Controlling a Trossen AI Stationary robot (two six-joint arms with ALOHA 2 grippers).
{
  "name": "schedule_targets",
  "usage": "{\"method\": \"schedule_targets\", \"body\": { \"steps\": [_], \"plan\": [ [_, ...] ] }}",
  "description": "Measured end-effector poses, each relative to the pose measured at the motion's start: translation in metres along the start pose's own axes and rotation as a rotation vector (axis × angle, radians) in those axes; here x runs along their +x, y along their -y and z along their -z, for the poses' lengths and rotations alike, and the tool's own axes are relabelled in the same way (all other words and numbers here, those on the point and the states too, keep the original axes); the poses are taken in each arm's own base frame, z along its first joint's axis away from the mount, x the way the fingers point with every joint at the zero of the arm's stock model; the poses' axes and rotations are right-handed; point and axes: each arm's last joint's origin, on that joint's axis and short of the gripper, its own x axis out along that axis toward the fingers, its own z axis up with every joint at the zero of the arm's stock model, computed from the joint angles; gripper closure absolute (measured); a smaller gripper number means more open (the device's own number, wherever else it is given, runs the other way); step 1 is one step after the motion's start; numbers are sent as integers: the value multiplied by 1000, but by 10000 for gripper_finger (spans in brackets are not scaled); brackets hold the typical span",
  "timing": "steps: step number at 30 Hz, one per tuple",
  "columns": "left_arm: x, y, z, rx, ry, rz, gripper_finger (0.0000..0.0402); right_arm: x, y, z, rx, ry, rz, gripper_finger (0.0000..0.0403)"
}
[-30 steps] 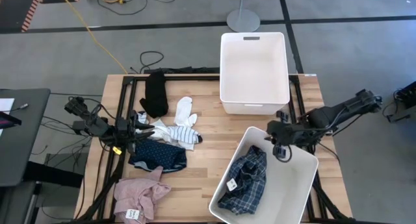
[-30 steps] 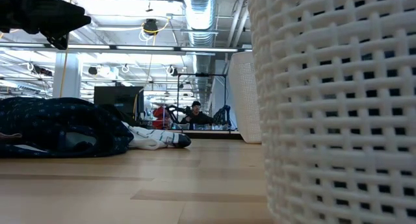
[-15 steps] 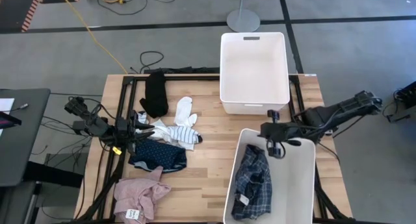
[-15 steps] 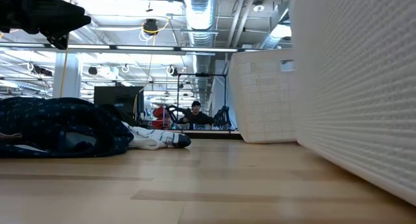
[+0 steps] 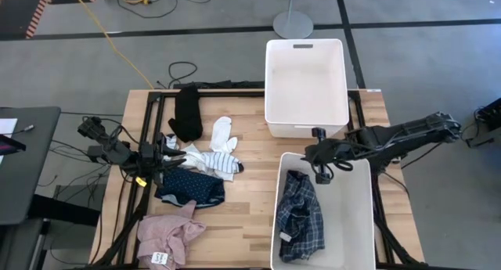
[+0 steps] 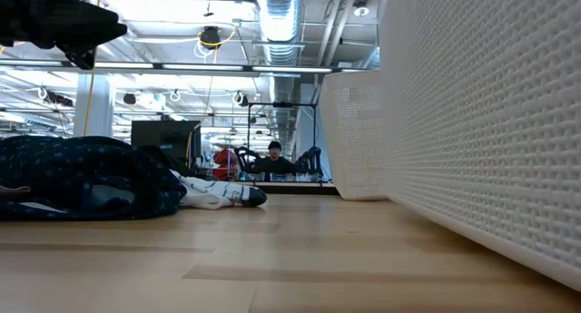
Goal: Sort clothes
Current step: Adjust the bottom white laundry bin on the table
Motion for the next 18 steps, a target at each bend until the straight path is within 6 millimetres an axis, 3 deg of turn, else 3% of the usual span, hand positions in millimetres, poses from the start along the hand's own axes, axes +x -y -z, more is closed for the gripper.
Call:
{"method": "schedule_targets", "body": {
  "steps": [8, 18],
  "plan": [
    [0, 0, 1, 4, -8, 1, 297, 13, 1, -4, -3, -26, -16, 366],
    [0, 0, 1, 0, -8, 1, 297, 8, -10, -7, -29, 16, -68, 322]
  ]
}}
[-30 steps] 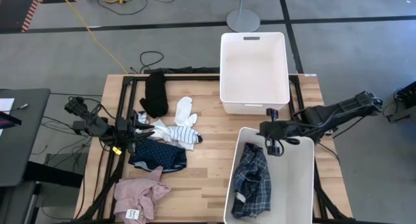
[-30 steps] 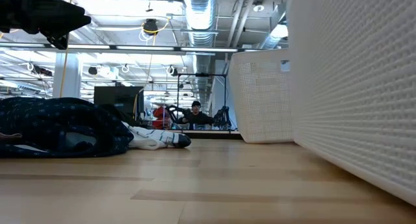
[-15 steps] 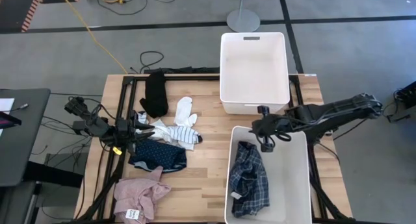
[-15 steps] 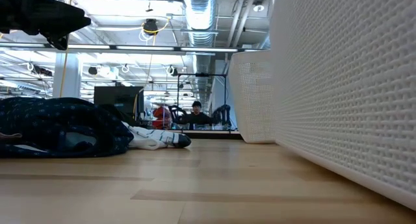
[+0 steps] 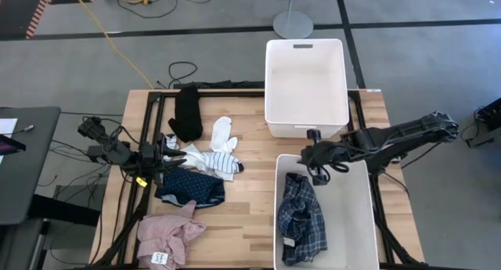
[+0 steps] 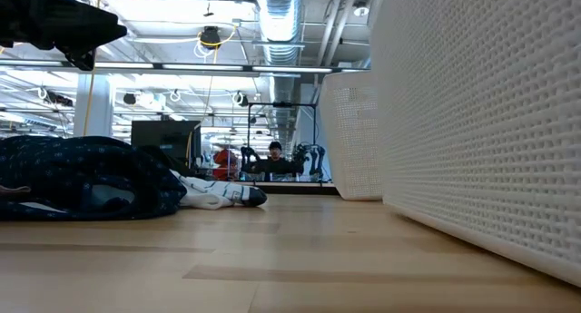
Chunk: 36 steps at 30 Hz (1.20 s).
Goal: Sort clothes
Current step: Adjust the bottom white laundry bin on the table, then put the blue polo shirt into the bottom white laundry bin
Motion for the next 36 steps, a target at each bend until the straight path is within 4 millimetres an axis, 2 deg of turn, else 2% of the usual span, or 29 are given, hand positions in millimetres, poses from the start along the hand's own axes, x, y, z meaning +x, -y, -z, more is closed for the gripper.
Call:
{"method": "schedule_targets", "body": {
  "steps": [6, 13, 17, 26, 30, 36],
  "plan": [
    [0, 0, 0, -2, 2, 0, 297, -8, -3, -9, 4, 29, -29, 268],
    [0, 0, -1, -2, 6, 0, 297, -26, 2, -23, 34, 64, -28, 185],
    [0, -1, -1, 1, 6, -28, 297, -35, 5, -29, 49, 79, -6, 151],
    [5, 1, 3, 79, -31, -90, 290, -58, 4, -48, 68, 189, -23, 142],
    [12, 5, 1, 132, -76, -75, 263, -69, 1, -56, 61, 247, -46, 142],
    [23, 17, -22, 203, -213, 83, 206, -78, -6, -61, 47, 285, -75, 142]
  ]
}}
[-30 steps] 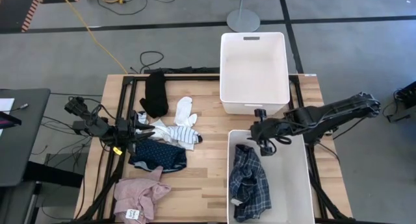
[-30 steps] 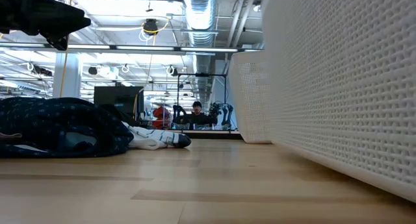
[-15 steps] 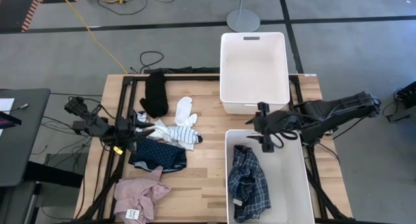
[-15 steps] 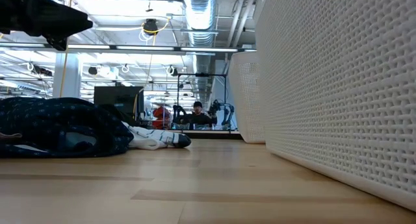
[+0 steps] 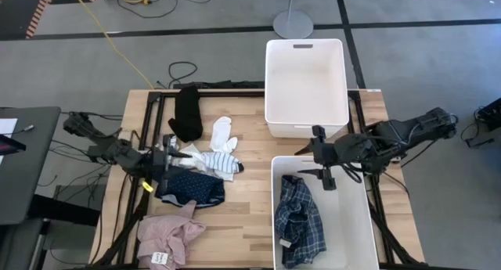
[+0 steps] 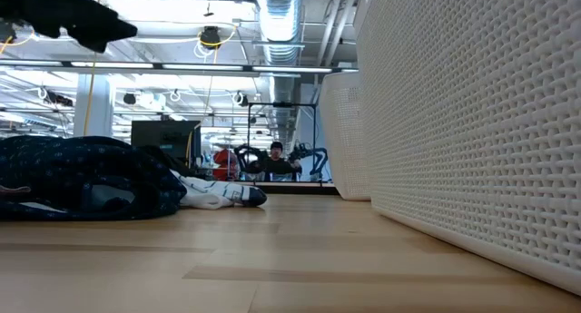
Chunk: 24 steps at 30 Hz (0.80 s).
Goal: Sort clothes
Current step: Put the blue polo shirt into the bottom white laundry bin
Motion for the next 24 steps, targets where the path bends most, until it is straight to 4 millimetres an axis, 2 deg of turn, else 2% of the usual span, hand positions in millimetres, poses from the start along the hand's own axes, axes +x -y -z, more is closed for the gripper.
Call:
{"method": "schedule_targets", "body": {
  "steps": [7, 11, 17, 24],
  "plan": [
    [22, 12, -16, 57, -344, 87, 162, -1, -6, 0, 18, 4, -24, 142],
    [44, 22, -7, 55, -565, 143, 153, -2, -9, -3, 14, 34, -37, 142],
    [74, 29, 10, 57, -782, 166, 153, -3, -11, -3, 8, 36, -43, 142],
    [85, 29, 20, 49, -859, 150, 139, -4, -15, -2, 4, 34, -59, 142]
  ]
}}
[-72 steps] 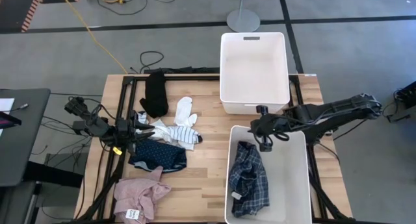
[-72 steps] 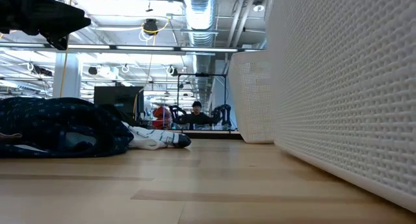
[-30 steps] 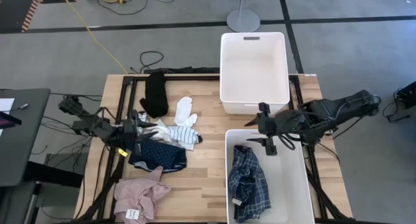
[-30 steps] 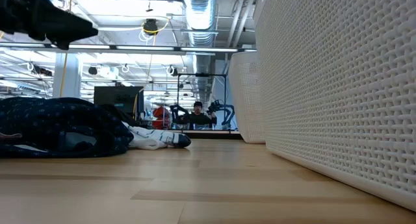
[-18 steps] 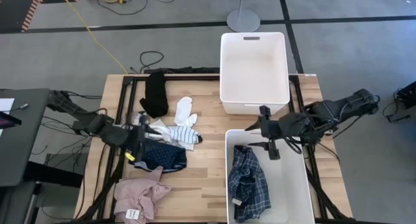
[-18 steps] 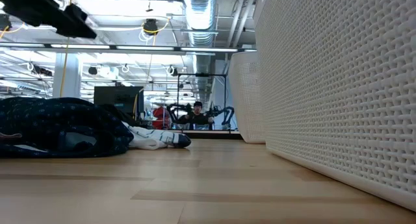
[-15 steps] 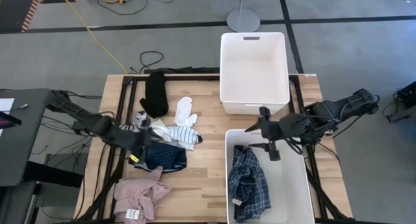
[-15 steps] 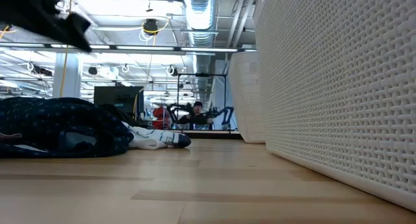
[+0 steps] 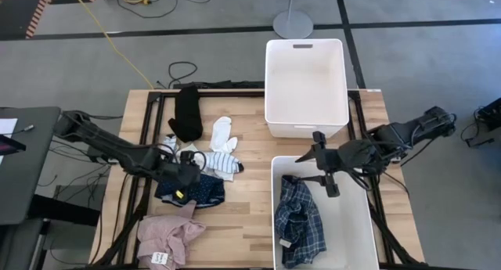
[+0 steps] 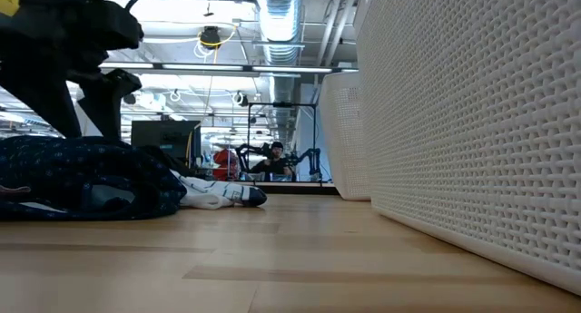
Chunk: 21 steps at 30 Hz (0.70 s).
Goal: Sort clothes
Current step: Put the blue polo shirt into the bottom white laundry bin
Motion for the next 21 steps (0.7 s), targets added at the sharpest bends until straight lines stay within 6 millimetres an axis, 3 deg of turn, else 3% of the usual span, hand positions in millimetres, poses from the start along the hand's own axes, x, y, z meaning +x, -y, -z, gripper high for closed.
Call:
{"method": "schedule_targets", "body": {
  "steps": [11, 21],
  "plan": [
    [0, 0, 4, -64, -62, 77, 48, 0, 0, 1, -2, -12, -1, 142],
    [0, 0, 8, -116, -104, 75, 22, 0, 0, 1, -1, -11, 6, 142]
  ]
}}
